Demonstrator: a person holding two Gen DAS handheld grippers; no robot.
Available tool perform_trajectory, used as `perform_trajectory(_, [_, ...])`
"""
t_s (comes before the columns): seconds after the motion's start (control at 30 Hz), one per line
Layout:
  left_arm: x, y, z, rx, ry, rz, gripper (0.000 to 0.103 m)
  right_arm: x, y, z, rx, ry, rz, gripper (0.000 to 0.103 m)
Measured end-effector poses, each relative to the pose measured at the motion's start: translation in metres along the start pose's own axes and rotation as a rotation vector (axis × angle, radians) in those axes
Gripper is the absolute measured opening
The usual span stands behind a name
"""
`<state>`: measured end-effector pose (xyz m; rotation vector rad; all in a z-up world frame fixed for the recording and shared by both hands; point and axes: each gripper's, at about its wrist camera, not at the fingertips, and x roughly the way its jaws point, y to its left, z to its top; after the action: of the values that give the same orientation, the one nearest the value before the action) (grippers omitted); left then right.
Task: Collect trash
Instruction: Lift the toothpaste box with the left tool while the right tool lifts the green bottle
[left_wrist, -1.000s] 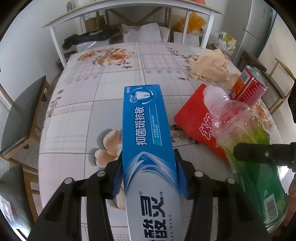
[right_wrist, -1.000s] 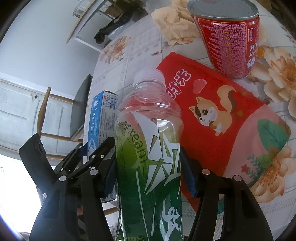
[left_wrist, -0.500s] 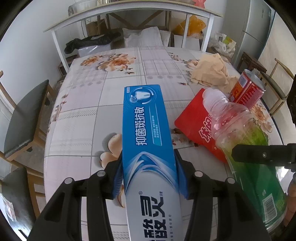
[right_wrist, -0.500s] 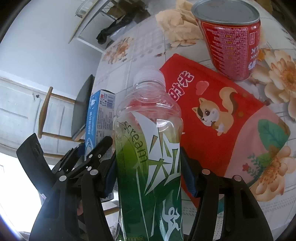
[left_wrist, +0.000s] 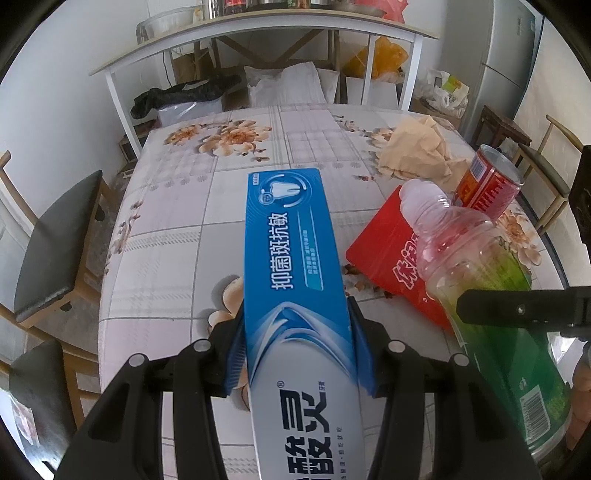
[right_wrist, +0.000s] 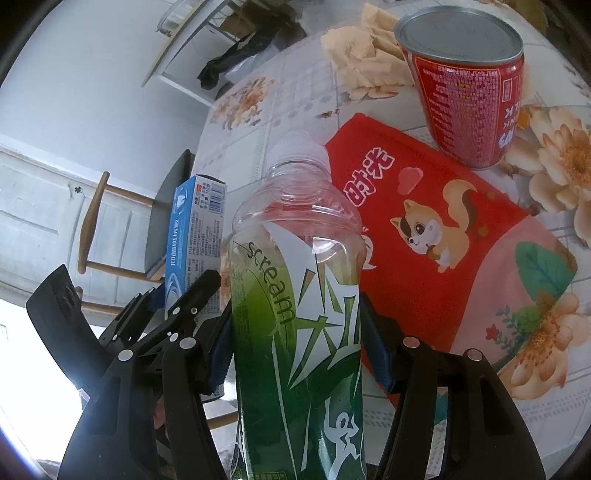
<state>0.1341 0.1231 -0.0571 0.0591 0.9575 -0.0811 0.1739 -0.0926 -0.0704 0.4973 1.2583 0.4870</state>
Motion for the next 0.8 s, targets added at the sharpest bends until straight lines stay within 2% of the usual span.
perform_trajectory(0.6, [-0.018,-0.006,-0.001,0.027,-0.049,0.030,0.047,-0.012,0.003,-0.010,-0.028,-0.030,0.015,0.057])
perform_trajectory(0.8, [-0.038,-0.015,0.000,0.059,-0.100,0.047,0.047,-0.023,0.008,-0.013,-0.048,-0.059,0.027,0.057])
